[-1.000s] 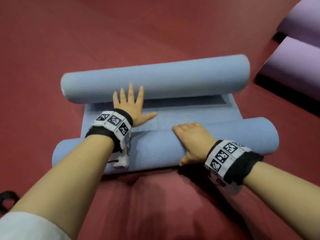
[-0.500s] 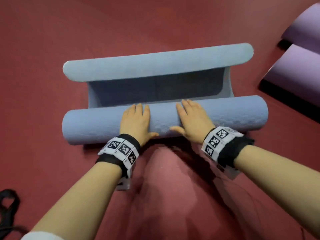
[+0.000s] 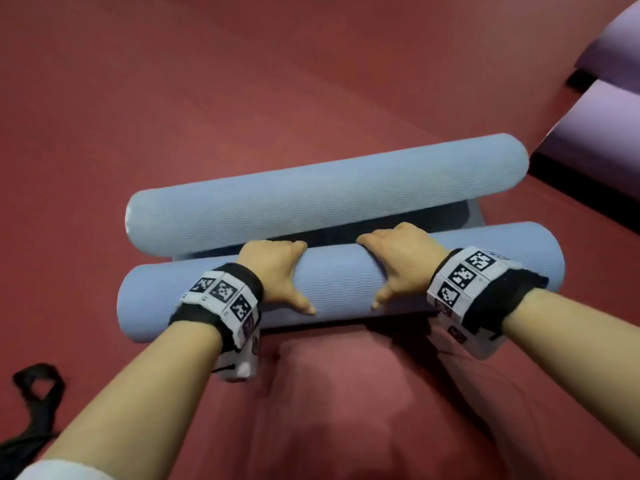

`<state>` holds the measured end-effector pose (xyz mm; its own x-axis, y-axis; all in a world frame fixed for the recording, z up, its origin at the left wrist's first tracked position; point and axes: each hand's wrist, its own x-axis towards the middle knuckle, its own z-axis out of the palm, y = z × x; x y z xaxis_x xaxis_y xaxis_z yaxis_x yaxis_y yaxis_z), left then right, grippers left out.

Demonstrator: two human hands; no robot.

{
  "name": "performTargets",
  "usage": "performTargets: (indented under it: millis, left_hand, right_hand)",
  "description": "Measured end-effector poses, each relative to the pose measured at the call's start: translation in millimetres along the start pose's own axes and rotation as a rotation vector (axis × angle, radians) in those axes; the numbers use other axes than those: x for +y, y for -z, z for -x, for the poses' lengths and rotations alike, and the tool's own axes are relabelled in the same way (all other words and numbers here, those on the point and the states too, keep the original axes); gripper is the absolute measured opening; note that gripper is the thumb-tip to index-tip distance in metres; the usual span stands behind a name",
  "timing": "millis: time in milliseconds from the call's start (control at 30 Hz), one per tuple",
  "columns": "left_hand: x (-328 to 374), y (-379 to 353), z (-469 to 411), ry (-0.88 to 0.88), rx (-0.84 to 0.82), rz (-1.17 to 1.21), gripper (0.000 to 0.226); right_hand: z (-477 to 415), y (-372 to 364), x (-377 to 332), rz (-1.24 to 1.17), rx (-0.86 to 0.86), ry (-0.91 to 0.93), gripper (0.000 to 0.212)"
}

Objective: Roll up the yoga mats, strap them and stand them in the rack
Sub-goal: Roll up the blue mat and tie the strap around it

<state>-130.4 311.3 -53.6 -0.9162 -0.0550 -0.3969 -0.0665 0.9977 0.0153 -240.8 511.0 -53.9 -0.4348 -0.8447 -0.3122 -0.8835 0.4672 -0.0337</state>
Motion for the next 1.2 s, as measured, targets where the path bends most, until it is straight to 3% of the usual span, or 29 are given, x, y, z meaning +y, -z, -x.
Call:
performTargets:
  millis: [100,167,233,267,300,367,433,500,600,800,933,1033,1100,1133,1200]
  left_hand:
    - [-12.0,4.5,0.4,0.036,-0.156,0.185,0.098]
    - [-15.3,7.4,-0.5,0.109,-0.016,0.175,0.085]
    - [-12.4,4.8,-0.1,0.209,0.244,0.087,0.057]
    - [-9.3,1.2,-0.9,0.225,0.338,0.064,0.054]
    - [-4.3,-4.1,-2.6,0.210,0.371,0.034,0.066]
    - [7.1,-14.5,-7.0,0.200,0.290,-0.039,0.107]
    - [9.6,-21.1,-12.7,0.236,0.229,-0.112,0.125]
    - [9.8,-20.2,-17.2,0.264,0.246,-0.145,0.132]
    - [8.1,-18.7,-30.4,0.295,0.269,-0.170,0.136]
    - [-9.3,-5.3,-47.3,0.232,0.352,-0.263,0.116]
    - [-11.0,10.0,-33.1,0.148,0.251,-0.286,0.101]
    - [-13.1,8.9,-9.1,0.017,0.153,-0.215,0.100]
    - [-16.1,10.3,5.3,0.001,0.024,-0.062,0.103]
    - [-19.1,10.9,7.5,0.021,0.012,-0.018,0.100]
    - [-25.2,12.0,2.3,0.090,0.143,-0.014,0.080]
  right_hand:
    - [1.2,5.7,1.4,-0.188,-0.118,-0.075,0.094]
    - [-0.9,9.0,8.3,-0.247,-0.080,-0.192,0.082]
    - [-4.6,9.1,13.4,-0.199,0.138,-0.318,0.057]
    - [-7.0,5.4,13.4,-0.162,0.227,-0.344,0.052]
    - [-9.7,0.0,10.4,-0.133,0.262,-0.333,0.059]
    - [-14.2,-12.6,0.4,-0.069,0.223,-0.310,0.094]
    - [-18.4,-20.5,-2.7,0.013,0.179,-0.328,0.120]
    - [-21.6,-20.9,-0.5,0.097,0.157,-0.347,0.127]
    - [-32.4,-14.3,4.8,0.150,0.195,-0.361,0.118]
    - [-48.0,2.8,17.5,0.227,0.186,-0.311,0.101]
    - [-32.1,10.2,17.8,0.173,0.184,-0.212,0.085]
    - [-12.8,17.7,22.6,0.091,0.015,-0.065,0.089]
    - [-3.8,24.2,25.0,-0.012,-0.168,-0.046,0.095]
    - [-1.2,26.3,25.8,-0.033,-0.182,-0.064,0.094]
    - [0.2,24.3,28.8,-0.021,-0.014,-0.156,0.077]
